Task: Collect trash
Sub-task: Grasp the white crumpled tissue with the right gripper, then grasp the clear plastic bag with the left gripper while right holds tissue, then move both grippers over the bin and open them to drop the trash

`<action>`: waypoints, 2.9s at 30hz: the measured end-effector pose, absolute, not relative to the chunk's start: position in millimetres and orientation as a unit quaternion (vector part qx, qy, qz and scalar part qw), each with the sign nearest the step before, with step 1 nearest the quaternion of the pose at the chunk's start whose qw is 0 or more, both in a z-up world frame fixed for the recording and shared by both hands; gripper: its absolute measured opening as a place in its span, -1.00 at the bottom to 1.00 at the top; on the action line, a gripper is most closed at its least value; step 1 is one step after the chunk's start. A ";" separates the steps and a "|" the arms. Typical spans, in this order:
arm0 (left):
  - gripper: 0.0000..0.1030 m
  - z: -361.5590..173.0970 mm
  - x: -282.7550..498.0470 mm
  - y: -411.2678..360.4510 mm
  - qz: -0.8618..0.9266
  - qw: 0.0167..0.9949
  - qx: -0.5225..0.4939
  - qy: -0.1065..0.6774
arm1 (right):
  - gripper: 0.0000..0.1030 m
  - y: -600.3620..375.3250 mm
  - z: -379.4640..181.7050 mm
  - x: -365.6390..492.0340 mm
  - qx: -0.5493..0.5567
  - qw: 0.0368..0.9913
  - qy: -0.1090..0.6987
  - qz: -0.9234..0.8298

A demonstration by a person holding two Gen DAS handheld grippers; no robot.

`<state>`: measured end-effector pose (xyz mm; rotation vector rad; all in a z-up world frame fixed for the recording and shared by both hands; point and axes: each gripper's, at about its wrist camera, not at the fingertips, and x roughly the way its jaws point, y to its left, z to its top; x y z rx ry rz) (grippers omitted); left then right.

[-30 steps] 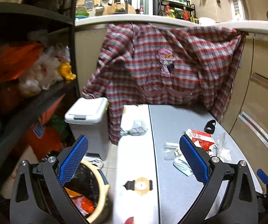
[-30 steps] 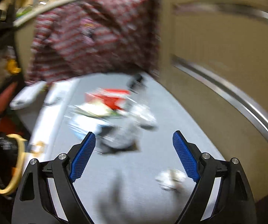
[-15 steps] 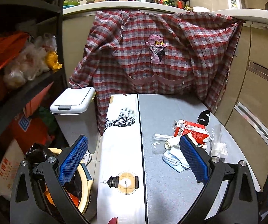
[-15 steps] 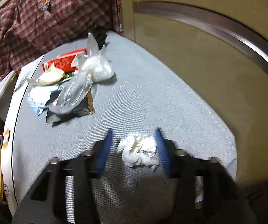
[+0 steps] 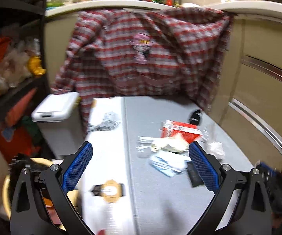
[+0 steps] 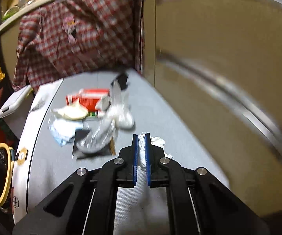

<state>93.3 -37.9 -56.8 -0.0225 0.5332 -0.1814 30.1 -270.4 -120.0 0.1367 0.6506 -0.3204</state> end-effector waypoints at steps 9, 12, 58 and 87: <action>0.55 -114.3 110.8 -113.8 -0.218 0.921 0.013 0.323 | -0.87 -289.5 -108.7 27.1 0.081 0.929 0.318 -0.172; 0.34 -139.8 122.1 -133.7 -0.240 0.904 0.014 0.355 | -0.87 -293.9 -110.6 27.2 0.089 0.927 0.320 -0.175; -1.00 -0.2 58.7 34.0 -0.100 0.958 -0.033 0.265 | -0.86 -184.9 -51.0 29.6 0.090 0.951 0.297 0.001; -1.00 -18.5 28.4 202.2 0.121 0.950 -0.033 0.286 | -0.86 31.1 -35.5 65.7 -0.004 0.925 0.305 0.225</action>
